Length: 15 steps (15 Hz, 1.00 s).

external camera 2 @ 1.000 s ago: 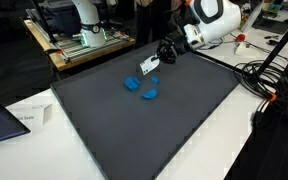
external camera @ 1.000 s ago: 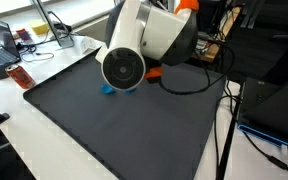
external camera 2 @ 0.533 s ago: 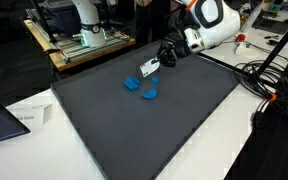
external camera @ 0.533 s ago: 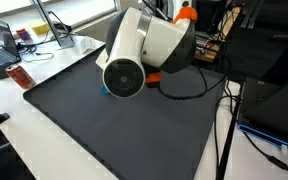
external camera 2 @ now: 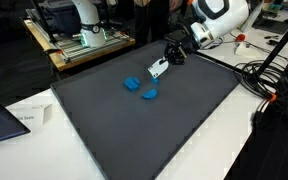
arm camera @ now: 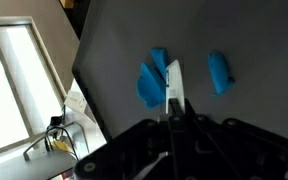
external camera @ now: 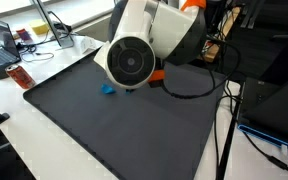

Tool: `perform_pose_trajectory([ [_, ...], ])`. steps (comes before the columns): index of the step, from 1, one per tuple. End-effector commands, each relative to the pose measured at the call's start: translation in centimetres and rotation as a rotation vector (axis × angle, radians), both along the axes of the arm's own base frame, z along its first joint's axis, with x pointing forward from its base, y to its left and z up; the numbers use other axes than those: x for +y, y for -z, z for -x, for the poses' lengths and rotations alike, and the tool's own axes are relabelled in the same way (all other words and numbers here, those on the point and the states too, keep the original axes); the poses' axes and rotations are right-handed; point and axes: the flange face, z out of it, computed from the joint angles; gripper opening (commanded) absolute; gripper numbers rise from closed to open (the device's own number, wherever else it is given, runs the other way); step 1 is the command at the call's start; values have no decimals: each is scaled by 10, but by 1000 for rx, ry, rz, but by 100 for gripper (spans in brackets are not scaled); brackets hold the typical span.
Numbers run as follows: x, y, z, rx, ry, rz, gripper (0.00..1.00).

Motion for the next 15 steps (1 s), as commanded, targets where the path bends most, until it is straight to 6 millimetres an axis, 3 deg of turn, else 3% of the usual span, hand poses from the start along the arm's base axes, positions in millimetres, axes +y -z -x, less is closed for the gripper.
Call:
perform_pose_trajectory([
  [1,-3,-24,-2,-41,-67,-73,1],
  [8,-21,-54,-6,-173,-171,-174,1],
  [15,-47,-67,35,-237,-172,-205,1],
])
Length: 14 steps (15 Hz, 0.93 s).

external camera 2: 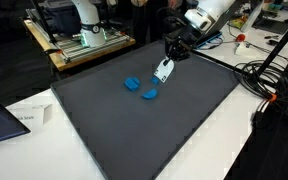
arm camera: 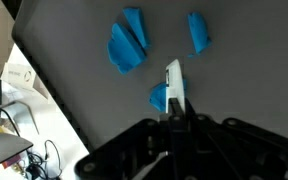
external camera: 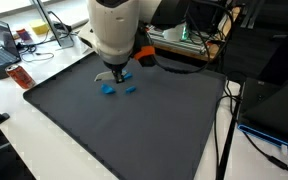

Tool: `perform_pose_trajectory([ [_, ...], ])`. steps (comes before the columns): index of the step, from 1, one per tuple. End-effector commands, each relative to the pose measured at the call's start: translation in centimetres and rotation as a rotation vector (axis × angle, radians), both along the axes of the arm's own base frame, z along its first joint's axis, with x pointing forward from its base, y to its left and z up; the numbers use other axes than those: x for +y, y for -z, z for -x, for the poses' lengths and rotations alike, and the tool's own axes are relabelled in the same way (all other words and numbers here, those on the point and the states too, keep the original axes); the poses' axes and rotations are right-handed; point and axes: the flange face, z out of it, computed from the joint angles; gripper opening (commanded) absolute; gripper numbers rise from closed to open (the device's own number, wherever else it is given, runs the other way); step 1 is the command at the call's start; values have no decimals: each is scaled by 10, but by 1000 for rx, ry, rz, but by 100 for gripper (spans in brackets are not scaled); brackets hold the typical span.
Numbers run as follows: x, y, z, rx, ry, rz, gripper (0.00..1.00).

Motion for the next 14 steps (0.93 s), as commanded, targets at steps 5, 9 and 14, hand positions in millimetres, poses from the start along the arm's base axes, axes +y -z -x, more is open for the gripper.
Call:
perform_pose_trajectory([
  [5,-35,-32,67,-91,-56,-42,1],
  [9,-53,-45,89,-178,-107,-81,1],
  [14,-75,-56,110,-283,-169,-134,1],
])
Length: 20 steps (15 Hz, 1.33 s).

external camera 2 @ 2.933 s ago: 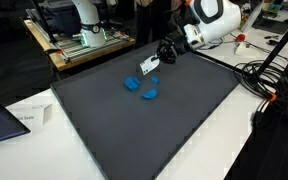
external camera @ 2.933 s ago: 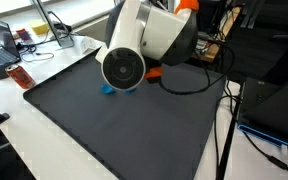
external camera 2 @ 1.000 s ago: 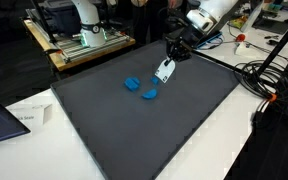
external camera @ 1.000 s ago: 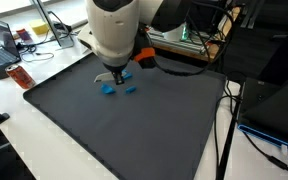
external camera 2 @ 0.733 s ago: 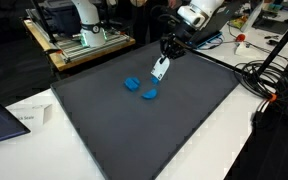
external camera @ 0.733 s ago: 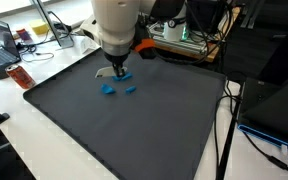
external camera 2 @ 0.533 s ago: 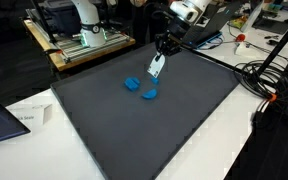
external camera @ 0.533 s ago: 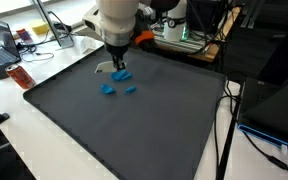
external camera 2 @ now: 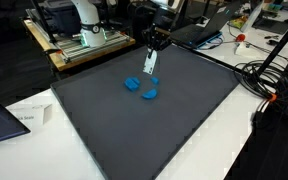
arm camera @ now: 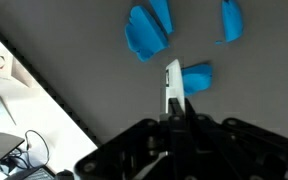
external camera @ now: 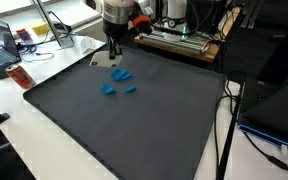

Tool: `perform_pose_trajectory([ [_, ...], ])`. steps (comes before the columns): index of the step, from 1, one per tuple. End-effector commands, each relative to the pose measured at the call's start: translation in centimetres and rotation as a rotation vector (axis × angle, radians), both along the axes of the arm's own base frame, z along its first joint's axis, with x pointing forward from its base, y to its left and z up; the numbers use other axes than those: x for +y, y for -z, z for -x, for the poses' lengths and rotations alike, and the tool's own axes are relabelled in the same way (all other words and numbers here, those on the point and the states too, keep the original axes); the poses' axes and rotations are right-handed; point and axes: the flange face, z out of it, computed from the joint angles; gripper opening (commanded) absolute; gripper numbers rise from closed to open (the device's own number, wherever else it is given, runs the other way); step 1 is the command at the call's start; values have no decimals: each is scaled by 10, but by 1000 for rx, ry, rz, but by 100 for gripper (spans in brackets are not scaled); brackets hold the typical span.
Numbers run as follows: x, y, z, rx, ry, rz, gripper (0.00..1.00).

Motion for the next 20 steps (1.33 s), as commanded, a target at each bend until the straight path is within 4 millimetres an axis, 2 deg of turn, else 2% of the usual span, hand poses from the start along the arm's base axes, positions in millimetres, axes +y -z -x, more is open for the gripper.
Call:
perform_pose_trajectory([
  [1,-16,-11,29,-69,-57,-47,1],
  [11,-51,-18,70,-158,-201,-217,1],
  [16,-55,-24,82,-141,-279,-329,1],
  [20,-54,-36,81,-119,-360,-418,1],
])
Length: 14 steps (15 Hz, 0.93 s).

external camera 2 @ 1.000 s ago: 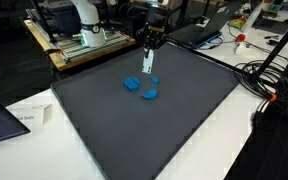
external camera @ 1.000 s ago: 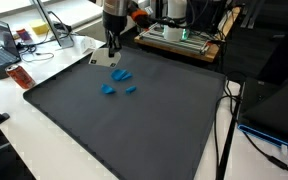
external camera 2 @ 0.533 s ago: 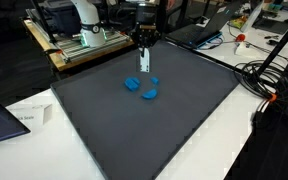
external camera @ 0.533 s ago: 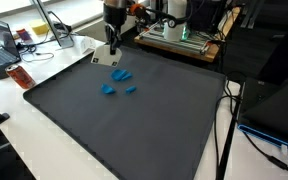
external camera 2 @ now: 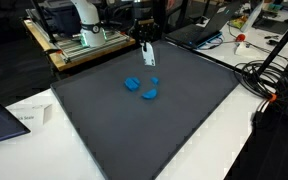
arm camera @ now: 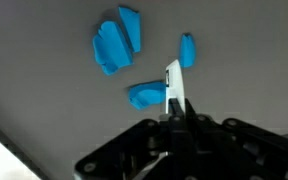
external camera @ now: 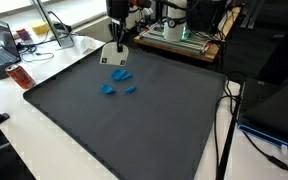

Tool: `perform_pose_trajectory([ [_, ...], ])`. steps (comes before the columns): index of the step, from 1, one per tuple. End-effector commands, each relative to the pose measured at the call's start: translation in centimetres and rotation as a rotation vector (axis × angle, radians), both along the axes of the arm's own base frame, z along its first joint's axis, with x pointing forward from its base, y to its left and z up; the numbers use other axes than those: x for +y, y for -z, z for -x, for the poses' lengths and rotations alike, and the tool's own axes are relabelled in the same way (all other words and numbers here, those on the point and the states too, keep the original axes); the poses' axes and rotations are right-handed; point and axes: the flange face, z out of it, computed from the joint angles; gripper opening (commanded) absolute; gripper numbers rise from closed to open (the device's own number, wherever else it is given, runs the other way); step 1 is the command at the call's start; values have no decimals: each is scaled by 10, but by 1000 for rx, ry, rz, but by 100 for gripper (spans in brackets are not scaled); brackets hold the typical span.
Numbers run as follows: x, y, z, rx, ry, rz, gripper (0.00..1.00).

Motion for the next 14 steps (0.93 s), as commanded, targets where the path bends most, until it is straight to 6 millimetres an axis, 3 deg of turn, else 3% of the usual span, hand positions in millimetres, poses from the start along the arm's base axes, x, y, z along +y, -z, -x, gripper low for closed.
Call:
perform_pose_trajectory([
  [1,-1,-15,8,13,-78,-71,1],
  [9,-25,-14,0,97,-211,-244,1],
  [14,-45,11,-9,157,-272,-351,1],
])
